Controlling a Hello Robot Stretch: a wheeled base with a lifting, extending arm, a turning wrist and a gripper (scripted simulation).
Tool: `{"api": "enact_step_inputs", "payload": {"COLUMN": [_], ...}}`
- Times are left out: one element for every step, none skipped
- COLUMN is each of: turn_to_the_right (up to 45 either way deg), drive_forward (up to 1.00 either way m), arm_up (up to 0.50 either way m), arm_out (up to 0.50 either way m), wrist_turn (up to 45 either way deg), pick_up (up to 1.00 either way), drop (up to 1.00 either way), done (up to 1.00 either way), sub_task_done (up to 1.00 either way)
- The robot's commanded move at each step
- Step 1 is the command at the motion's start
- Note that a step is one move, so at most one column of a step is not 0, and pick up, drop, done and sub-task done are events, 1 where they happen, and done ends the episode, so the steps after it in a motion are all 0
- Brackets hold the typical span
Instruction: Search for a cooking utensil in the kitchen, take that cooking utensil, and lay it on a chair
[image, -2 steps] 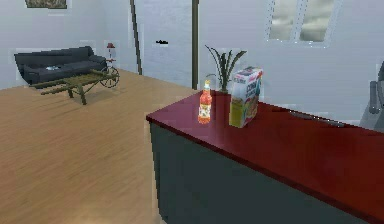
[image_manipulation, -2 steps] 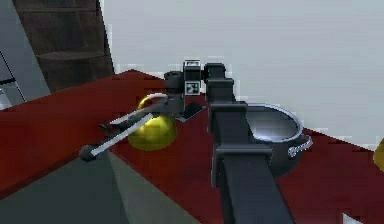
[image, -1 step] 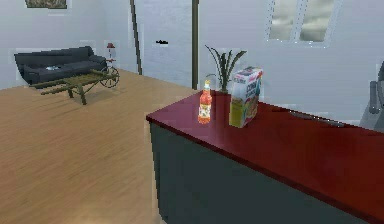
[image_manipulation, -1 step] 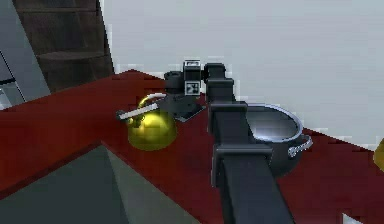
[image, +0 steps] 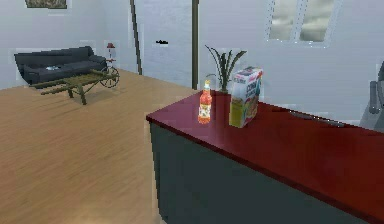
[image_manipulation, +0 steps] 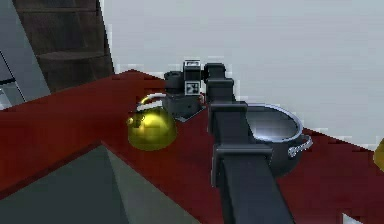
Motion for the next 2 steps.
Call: {"api": "enact_step_inputs", "payload": {"turn_to_the_right": [0.0,0.0], "drive_forward": [0.00,0.00], "arm_up": [-0.16,0.00], "arm_out": [0.00,0.00], "wrist_turn": [0.0,0.0], "pick_up": [0.00,1.00], "drop": [0.00,0.00], "done": [0.00,0.00], "sub_task_done": [0.00,0.00]}}
